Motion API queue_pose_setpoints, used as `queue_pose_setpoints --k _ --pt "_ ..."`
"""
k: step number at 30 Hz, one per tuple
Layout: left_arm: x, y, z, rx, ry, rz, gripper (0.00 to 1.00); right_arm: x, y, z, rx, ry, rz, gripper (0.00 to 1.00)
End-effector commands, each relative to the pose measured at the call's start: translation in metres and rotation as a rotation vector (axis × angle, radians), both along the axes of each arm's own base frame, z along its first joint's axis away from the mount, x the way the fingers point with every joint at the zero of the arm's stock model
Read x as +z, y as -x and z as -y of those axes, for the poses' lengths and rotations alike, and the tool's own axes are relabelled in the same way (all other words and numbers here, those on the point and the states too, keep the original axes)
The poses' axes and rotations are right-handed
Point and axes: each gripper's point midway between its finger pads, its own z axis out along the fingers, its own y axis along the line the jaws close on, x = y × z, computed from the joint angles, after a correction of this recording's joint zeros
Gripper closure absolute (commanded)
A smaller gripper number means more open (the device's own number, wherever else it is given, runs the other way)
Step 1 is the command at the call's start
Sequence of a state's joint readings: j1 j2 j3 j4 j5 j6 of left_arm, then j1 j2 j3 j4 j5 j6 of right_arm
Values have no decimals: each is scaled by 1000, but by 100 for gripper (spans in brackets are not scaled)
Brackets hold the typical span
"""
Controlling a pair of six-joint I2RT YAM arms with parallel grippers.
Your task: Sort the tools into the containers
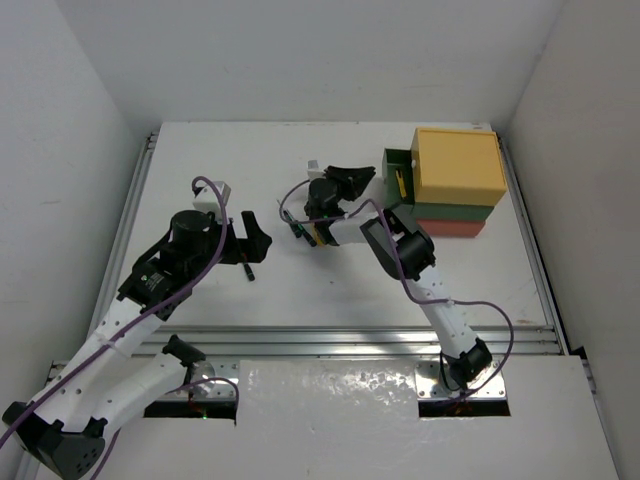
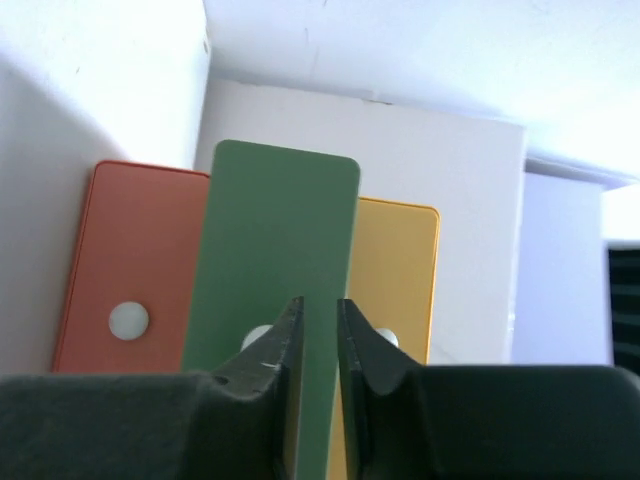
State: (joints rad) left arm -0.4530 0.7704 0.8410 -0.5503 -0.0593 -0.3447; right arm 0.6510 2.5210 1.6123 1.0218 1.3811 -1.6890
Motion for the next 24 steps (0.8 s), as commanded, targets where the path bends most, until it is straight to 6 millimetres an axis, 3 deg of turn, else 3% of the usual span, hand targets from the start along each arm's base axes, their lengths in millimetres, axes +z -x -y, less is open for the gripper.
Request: queue_pose_setpoints --k 1,4,5,10,11,12,13,14,21,22,24 --pt "9 -4 3 -9 8 43 0 47 26 18 -92 -78 197 79" --pt "9 -4 3 -7 7 42 0 31 24 18 -79 -59 169 76" --pt "9 -4 3 -7 8 43 0 30 25 17 -79 -58 166 67" --pt "8 -5 2 -3 4 41 0 27 26 4 -17 -49 154 64" --pt "8 -5 2 -3 4 40 0 27 27 -5 4 -61 157 39" --pt "8 -5 2 -2 3 40 0 33 27 -8 10 -73 171 16" --pt "8 -5 2 -2 3 40 0 39 29 -12 8 -89 184 5" --pt "7 -6 2 0 1 38 0 43 30 -16 12 -87 183 1" --pt "6 -7 -1 19 -7 32 0 124 50 -41 57 -229 312 1" --pt "5 -8 -2 28 -12 28 0 147 58 -39 63 -268 350 1" --pt "5 -8 -4 39 -14 30 0 171 73 -40 75 -315 382 1"
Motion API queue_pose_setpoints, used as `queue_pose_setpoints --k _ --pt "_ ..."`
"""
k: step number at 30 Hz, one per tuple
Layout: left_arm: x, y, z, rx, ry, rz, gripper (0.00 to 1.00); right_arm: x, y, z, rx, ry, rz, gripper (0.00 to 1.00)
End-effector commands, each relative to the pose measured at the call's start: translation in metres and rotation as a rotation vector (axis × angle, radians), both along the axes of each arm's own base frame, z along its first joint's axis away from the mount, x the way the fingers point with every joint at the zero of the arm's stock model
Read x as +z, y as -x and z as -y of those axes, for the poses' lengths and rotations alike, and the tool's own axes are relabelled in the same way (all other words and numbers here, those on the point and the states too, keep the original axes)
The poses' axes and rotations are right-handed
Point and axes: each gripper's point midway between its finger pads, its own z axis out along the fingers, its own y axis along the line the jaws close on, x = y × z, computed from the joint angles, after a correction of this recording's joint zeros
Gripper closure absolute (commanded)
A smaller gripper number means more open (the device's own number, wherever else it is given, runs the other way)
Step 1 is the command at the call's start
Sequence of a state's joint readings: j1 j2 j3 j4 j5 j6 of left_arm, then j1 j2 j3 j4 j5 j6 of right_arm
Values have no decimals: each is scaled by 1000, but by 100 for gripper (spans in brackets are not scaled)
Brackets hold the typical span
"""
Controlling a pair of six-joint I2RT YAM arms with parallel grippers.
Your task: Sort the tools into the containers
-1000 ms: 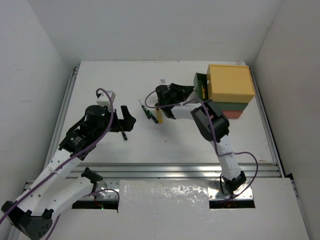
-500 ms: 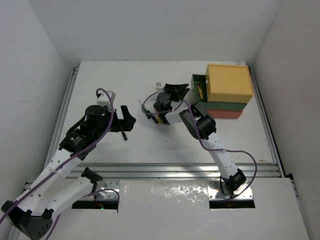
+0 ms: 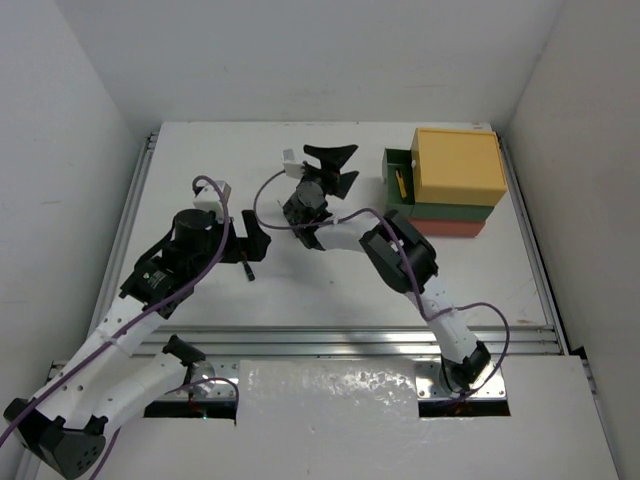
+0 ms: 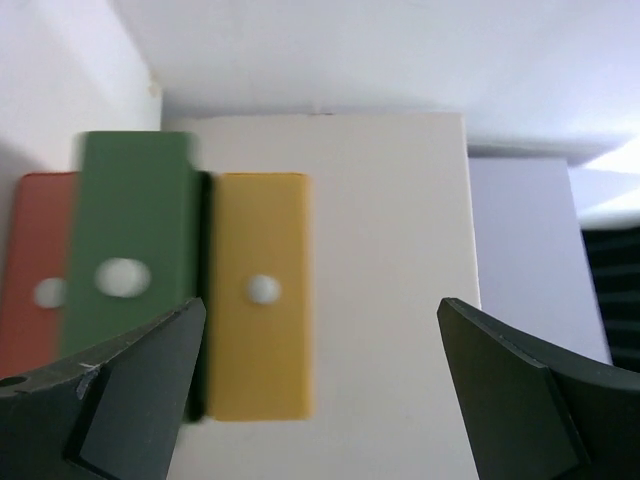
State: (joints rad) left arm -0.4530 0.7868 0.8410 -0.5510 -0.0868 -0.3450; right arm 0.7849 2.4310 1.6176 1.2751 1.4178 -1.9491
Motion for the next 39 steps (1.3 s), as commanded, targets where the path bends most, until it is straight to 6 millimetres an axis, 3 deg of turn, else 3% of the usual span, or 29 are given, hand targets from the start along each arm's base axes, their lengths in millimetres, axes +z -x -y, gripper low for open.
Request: queue_pose_setpoints --k 1,3,6,7,9,10,11,12,13,14,15,16,17,18,19,20,21,22,23,24,25,27,28,31,32,33,35,36,39 --pt "9 -5 -2 27 1 39 0 126 46 22 1 -366 331 1" --pt "10 -5 -5 40 2 41 0 157 70 27 -17 -445 346 1" --pt "12 -6 -10 74 -1 47 0 223 115 27 60 -626 437 1" --pt "13 -6 -13 93 -5 52 0 242 134 13 123 -670 447 1" --pt "15 -6 -18 122 -1 56 0 294 159 18 207 -778 554 1" --pt "18 -6 -24 151 -7 67 0 312 170 3 285 -799 562 1" --pt "20 -6 -27 172 -1 73 0 340 185 16 331 -855 615 1" --pt "23 -5 -31 192 2 82 0 359 189 11 389 -819 597 1" --pt "26 -4 -37 223 0 94 0 381 192 2 505 -957 712 1" --pt "30 -3 -40 239 10 110 0 409 177 0 683 -1091 805 1" --pt "29 -3 -40 241 10 109 0 389 173 -9 696 -877 582 1" --pt "30 -2 -41 242 12 113 0 397 126 -15 903 -1238 566 1" --pt "31 -2 -41 244 12 113 0 394 108 -13 962 -1359 419 1" --pt "30 -3 -43 254 7 110 0 309 64 -36 832 -1388 95 1" --pt "29 -2 -44 262 5 103 0 294 42 -16 733 -1383 117 1" --pt "28 -3 -45 266 1 101 0 262 37 -15 692 -1325 77 1" --pt "28 -2 -45 267 4 102 0 253 49 -10 702 -1331 43 1" --pt "29 -3 -45 267 6 106 0 214 56 -31 708 -1416 -138 1" --pt "30 -3 -45 267 8 108 0 178 66 -35 646 -1452 -291 1" --pt "30 -3 -47 278 2 109 0 155 67 -39 593 -1554 -354 1" --pt "31 -3 -49 294 5 108 0 110 73 -46 534 -1560 -477 1" --pt "34 -1 -60 351 -4 117 0 59 92 -54 406 -1545 -691 1" --pt "35 0 -63 369 4 119 0 27 82 -57 304 -1517 -728 1" --pt "42 5 -64 366 29 158 0 -18 79 -50 73 -1523 -717 1" --pt "44 6 -63 357 40 167 0 -22 70 -58 106 -1548 -677 1" --pt "45 6 -63 355 40 169 0 -43 80 -56 77 -1547 -697 1" --pt "40 3 -60 339 27 151 0 -51 69 -68 122 -1608 -645 1" --pt "38 2 -58 330 21 144 0 -67 72 -63 101 -1599 -640 1" --pt "32 -1 -52 309 5 114 0 -89 59 -65 80 -1592 -586 5"
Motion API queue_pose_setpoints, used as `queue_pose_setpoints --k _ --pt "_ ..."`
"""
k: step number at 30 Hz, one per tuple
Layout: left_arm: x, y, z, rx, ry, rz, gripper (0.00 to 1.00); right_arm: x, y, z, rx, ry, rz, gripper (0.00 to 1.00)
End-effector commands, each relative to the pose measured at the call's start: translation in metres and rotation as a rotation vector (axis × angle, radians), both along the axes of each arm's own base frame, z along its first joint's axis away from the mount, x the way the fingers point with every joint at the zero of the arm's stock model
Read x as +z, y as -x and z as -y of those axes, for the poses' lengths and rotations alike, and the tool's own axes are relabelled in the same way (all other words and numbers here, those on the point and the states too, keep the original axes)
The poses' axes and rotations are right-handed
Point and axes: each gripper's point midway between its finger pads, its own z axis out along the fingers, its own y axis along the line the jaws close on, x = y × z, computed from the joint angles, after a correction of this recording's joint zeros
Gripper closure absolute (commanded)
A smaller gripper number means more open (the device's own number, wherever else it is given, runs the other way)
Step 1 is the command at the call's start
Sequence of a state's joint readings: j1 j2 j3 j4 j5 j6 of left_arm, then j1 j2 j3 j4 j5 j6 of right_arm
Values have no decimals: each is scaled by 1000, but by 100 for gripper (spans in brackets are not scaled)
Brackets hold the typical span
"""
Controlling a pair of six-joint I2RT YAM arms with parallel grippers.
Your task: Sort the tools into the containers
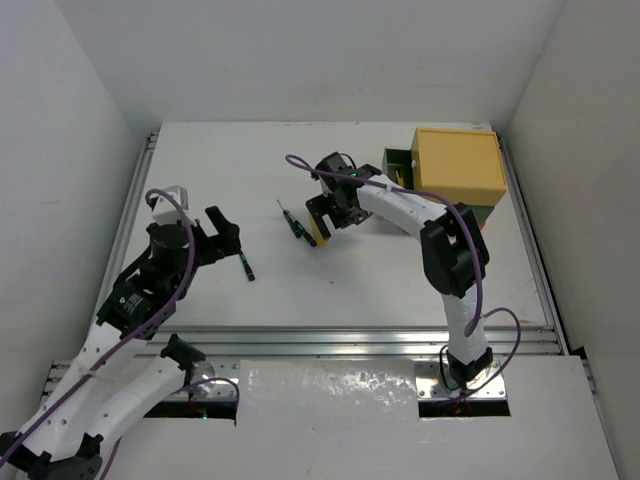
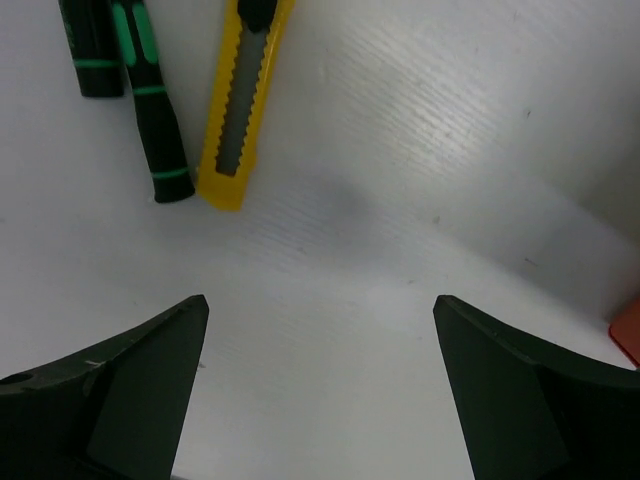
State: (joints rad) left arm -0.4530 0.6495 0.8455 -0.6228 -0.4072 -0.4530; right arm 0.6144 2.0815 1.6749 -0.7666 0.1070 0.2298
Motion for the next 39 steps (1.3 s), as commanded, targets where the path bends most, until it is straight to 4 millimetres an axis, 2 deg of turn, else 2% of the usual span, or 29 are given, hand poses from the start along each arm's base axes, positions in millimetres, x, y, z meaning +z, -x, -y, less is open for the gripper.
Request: queue_pose_setpoints --k 1,2,6,9,10,11,12,15,16,17,18,22,23,24,25,26,27,28,30,32,33,34,36,37,39 --pt "5 -8 9 -28 3 2 0 48 -40 -31 -76 -163 207 6" --pt "3 -8 11 -35 2 -3 0 33 -41 -32 -83 -144 186 8" --pt "5 -8 12 -44 6 7 0 16 -50 -31 -119 -121 194 12" --pt "6 -7 12 -47 10 12 0 11 -56 -38 -128 -156 213 15" --pt "6 -7 12 -50 9 10 0 10 -58 -43 -119 -172 212 18" --pt "5 -8 14 -54 10 8 0 8 -62 -48 -110 -182 217 28" --pt "5 -8 14 -56 8 6 0 0 -67 -51 -110 -177 215 32" --pt "3 -8 15 -61 7 1 0 -18 -74 -62 -87 -155 210 33" --pt "4 -8 15 -63 7 2 0 -25 -71 -66 -71 -155 185 33" --pt "4 -8 15 -64 8 5 0 -25 -73 -71 -64 -159 184 32" --pt "3 -8 16 -68 7 2 0 -41 -71 -72 -59 -139 157 32" --pt "3 -8 17 -75 6 -1 0 -71 -62 -59 -68 -54 94 34" --pt "3 -9 18 -78 6 -1 0 -75 -63 -49 -83 -5 101 39" --pt "3 -8 18 -80 6 0 0 -79 -59 -39 -91 41 91 51" --pt "2 -9 18 -81 6 -1 0 -80 -58 -26 -93 94 102 58" --pt "3 -8 19 -84 6 0 0 -80 -56 -20 -93 117 103 65" --pt "2 -9 19 -86 7 -1 0 -70 -56 -15 -85 129 120 74" --pt "3 -9 20 -88 6 -1 0 -72 -49 -6 -81 154 111 78" --pt "2 -9 21 -94 6 -5 0 -58 -40 2 -74 144 124 84" --pt "2 -9 21 -96 5 -3 0 -45 -34 2 -69 104 135 85" --pt "2 -8 21 -97 5 -5 0 -46 -22 7 -63 102 114 85" --pt "2 -8 21 -97 6 -4 0 -26 -20 5 -61 62 139 85" --pt "2 -8 22 -101 6 -3 0 -19 -11 7 -53 35 135 86" --pt "2 -8 22 -101 7 -1 0 -6 -9 7 -50 15 152 87" --pt "3 -8 22 -102 9 1 0 7 1 1 -13 -48 144 89"
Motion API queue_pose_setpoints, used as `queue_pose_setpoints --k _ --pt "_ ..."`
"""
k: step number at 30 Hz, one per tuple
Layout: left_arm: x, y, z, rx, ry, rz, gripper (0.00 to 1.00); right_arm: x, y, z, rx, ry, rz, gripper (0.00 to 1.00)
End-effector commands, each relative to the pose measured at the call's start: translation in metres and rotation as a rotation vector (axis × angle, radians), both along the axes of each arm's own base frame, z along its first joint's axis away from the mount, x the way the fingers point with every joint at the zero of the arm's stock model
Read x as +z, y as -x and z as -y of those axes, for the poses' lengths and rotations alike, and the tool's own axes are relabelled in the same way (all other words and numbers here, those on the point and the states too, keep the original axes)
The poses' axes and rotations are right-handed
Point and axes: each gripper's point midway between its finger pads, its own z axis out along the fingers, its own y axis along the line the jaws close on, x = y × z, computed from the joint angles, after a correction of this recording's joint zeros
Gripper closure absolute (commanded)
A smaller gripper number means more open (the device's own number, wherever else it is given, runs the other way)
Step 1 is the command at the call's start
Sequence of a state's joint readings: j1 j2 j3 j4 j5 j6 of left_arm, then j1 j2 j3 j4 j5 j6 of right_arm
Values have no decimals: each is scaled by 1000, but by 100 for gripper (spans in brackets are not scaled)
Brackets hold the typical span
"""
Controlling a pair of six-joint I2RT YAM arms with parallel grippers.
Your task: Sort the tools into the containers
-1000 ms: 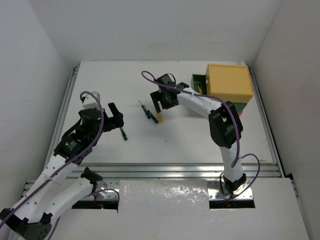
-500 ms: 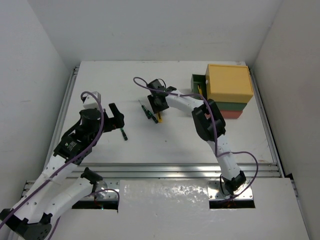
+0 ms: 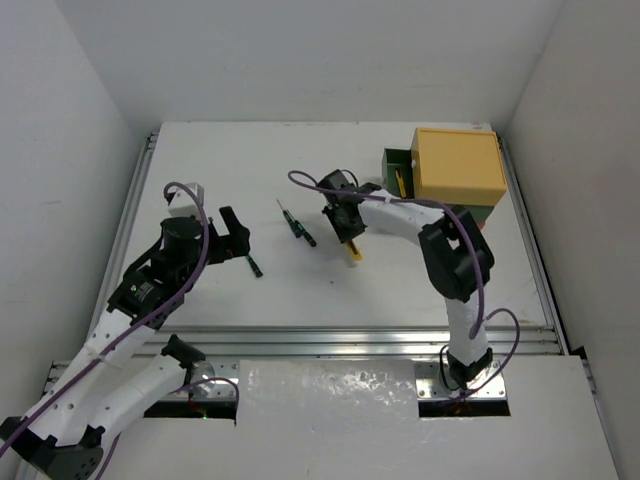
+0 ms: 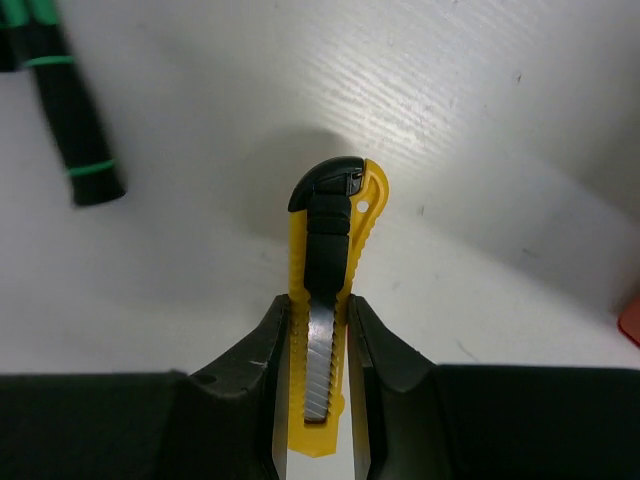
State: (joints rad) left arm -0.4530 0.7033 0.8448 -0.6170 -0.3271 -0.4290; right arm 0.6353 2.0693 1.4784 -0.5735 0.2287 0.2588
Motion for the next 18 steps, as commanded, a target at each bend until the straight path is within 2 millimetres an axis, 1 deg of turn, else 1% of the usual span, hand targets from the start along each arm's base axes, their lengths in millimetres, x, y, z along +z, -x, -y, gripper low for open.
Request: queue_pose_setpoints --k 1,3,4,6,7,9,11,12,13,14,15,18 --pt "16 -4 5 -20 23 58 0 54 -2 -20 58 -152 89 90" --pt "17 -4 5 -20 25 61 0 64 4 -22 69 -189 94 90" --pt "17 -4 6 -21 26 62 0 80 4 -22 72 -209 121 90" --pt "17 -4 6 -23 25 62 0 99 3 -23 73 -227 150 90" --pt "17 -4 7 -26 26 60 0 117 3 -23 76 -245 177 90" --pt "17 -4 7 -30 26 60 0 135 2 -14 57 -229 214 90" --pt "16 -3 7 -31 25 58 0 160 0 -9 48 -229 271 90" --pt "17 -3 7 -31 27 62 0 167 -1 -4 37 -219 295 90" --pt "18 -2 6 -25 27 65 0 182 2 -2 38 -238 326 90" --pt "19 -2 4 -20 29 71 0 185 5 1 37 -239 333 90" --pt "22 -1 1 -4 33 83 0 196 7 6 29 -248 362 90" --pt "27 1 -5 29 39 101 0 213 8 20 -9 -229 417 90"
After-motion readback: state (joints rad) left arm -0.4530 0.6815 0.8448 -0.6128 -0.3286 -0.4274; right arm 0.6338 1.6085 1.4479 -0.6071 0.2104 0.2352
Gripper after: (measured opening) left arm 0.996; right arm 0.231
